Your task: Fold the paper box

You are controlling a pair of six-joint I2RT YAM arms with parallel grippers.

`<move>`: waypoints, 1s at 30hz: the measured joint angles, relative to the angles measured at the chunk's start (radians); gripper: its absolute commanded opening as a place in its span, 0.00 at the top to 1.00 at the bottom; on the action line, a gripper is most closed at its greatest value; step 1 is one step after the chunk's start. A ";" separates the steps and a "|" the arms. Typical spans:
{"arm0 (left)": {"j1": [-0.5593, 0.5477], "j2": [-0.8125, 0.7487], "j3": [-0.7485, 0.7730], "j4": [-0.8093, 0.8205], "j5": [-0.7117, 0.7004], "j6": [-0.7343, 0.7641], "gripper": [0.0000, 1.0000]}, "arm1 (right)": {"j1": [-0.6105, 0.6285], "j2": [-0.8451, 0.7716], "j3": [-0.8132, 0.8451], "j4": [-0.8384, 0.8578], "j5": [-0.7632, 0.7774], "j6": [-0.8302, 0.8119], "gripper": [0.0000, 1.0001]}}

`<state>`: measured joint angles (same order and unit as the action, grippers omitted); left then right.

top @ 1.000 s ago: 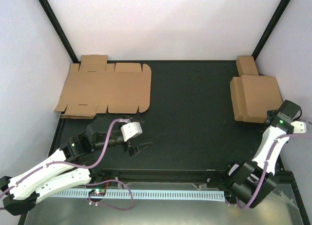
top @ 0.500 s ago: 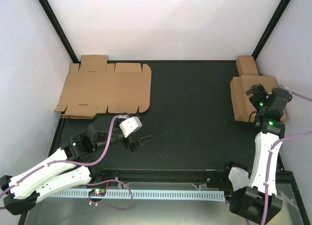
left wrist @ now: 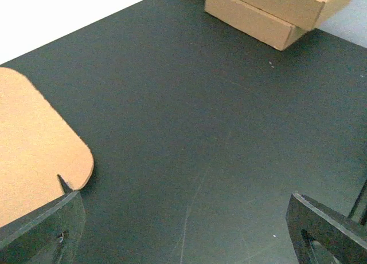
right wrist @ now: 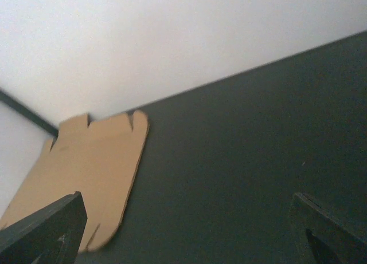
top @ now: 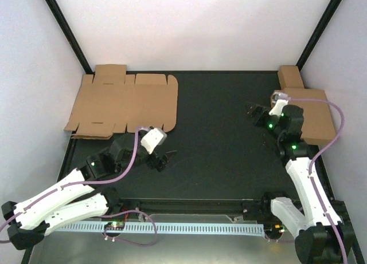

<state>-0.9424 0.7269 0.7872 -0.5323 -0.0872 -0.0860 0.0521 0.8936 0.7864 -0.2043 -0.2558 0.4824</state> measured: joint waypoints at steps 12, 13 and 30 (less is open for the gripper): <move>0.014 -0.026 -0.004 -0.011 -0.068 -0.151 0.01 | 0.044 -0.031 -0.272 0.210 -0.198 -0.011 0.00; 0.014 -0.024 -0.007 -0.013 -0.068 -0.161 0.01 | 0.046 -0.031 -0.290 0.232 -0.203 -0.013 0.00; 0.196 0.058 -0.056 -0.024 -0.032 -0.319 0.01 | 0.117 0.037 -0.438 0.469 -0.198 -0.064 0.00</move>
<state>-0.7464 0.7853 0.7307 -0.5560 -0.1188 -0.4053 0.1696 0.9306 0.3485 0.2646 -0.4541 0.4179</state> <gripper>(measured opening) 0.988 0.997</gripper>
